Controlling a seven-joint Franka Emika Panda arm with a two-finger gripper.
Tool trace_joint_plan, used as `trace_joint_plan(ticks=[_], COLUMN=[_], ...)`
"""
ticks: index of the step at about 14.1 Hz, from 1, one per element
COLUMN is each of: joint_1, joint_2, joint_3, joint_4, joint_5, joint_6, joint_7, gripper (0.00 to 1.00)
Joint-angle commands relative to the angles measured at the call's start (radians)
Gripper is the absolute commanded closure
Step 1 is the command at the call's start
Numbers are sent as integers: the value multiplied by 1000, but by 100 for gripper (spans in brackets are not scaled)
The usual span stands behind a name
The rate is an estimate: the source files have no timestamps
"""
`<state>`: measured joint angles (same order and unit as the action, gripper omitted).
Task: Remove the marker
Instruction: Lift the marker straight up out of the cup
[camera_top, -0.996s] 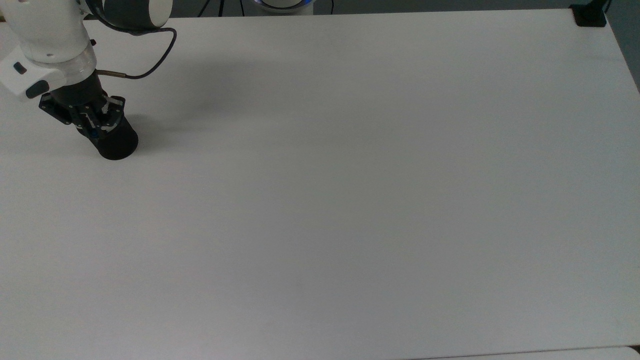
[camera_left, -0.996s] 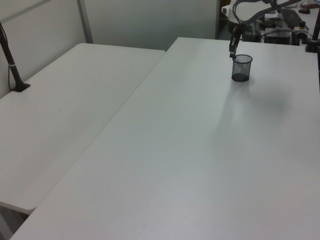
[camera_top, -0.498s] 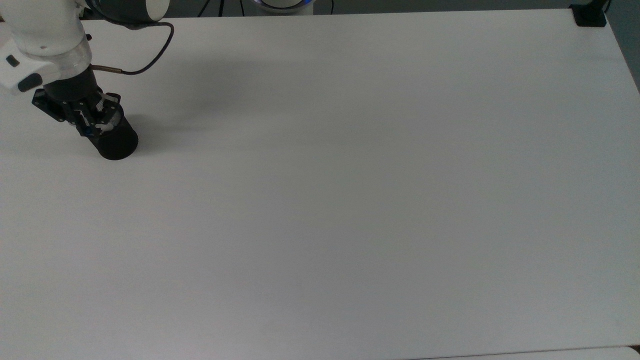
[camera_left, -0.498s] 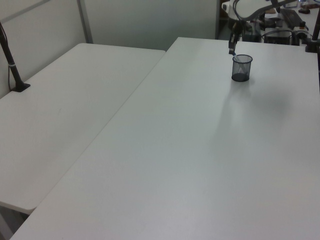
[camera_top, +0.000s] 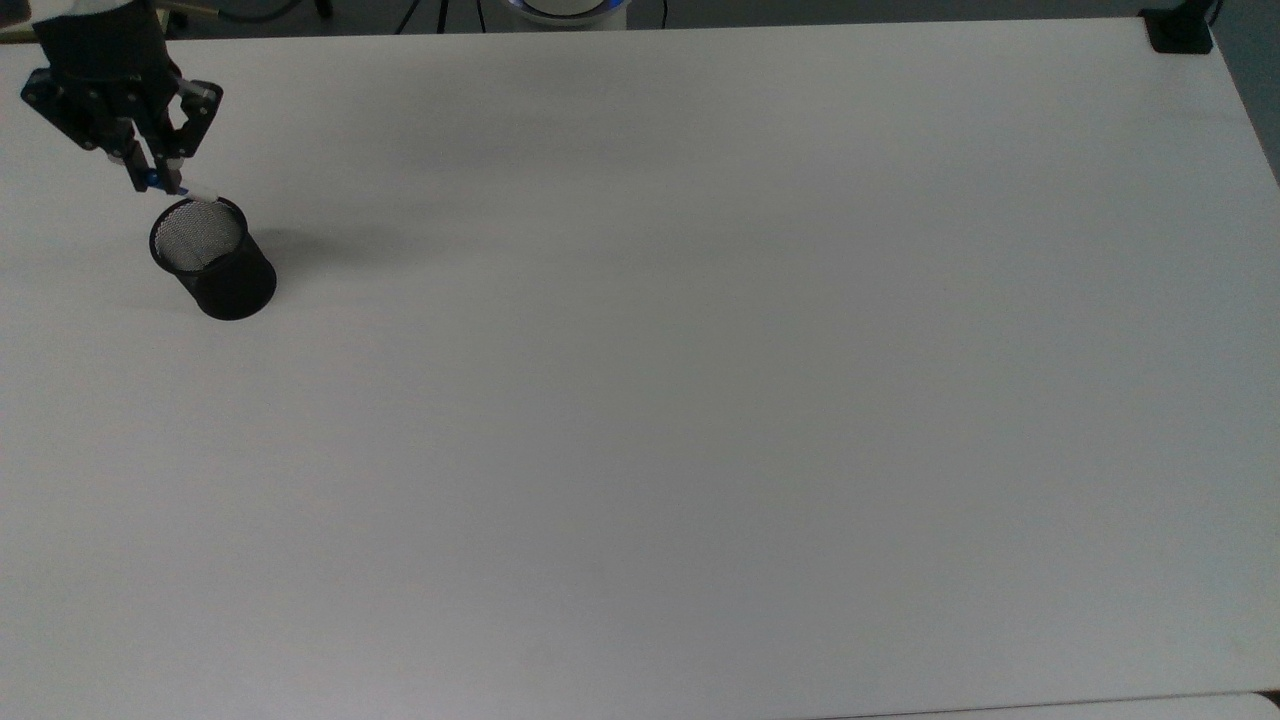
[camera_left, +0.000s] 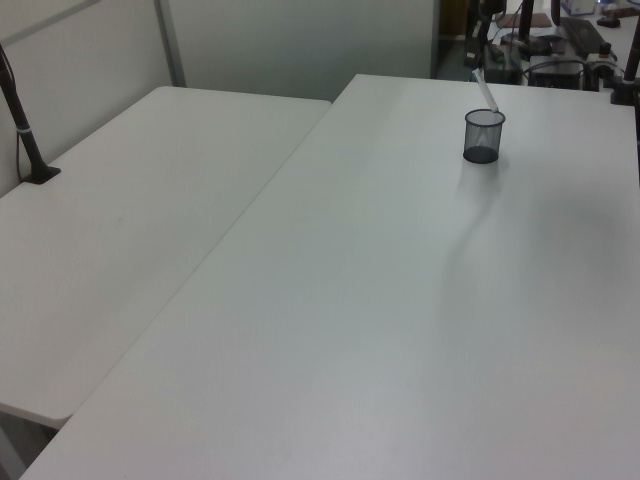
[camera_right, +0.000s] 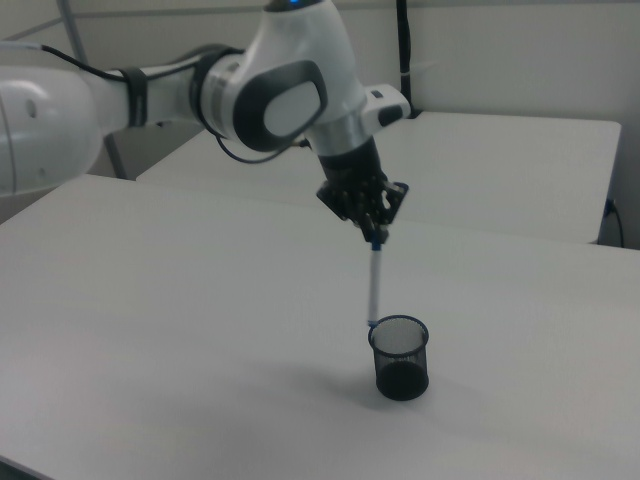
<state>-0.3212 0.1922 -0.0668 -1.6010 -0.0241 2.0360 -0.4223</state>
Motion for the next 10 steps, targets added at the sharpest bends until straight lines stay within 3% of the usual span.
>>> trace_joint_plan(ticks=[1, 6, 10], joint_1=[66, 192, 287], joint_2=[-62, -53, 27], joint_3=[5, 5, 4], joint_4=[-27, -33, -39], joint_5=[53, 81, 78], joint_6=[-118, -304, -307], joint_7=[7, 14, 126], gripper=[88, 88, 88])
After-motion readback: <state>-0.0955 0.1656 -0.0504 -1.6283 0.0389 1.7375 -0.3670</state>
